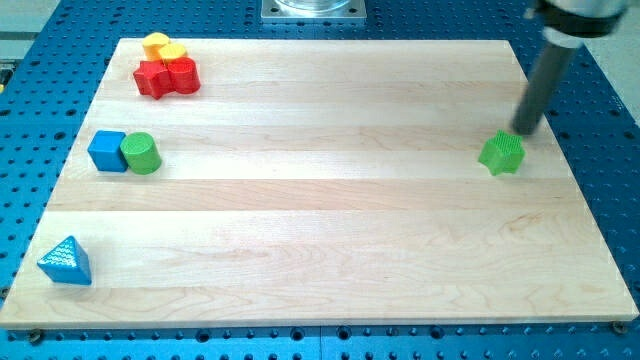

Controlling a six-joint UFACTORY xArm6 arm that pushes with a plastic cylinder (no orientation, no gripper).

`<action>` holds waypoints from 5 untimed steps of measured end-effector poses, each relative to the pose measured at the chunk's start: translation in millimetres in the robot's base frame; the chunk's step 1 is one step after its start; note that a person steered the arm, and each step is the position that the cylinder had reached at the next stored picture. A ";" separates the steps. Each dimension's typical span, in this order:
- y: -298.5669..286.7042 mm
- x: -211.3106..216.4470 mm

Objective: Place the green circle bottom to the green circle

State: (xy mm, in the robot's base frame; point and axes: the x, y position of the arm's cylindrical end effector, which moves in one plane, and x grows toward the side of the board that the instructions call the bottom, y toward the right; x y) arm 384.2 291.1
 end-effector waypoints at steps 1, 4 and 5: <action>-15.8 15.2; -35.3 61.6; -90.0 71.6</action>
State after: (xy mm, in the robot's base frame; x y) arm 455.9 201.2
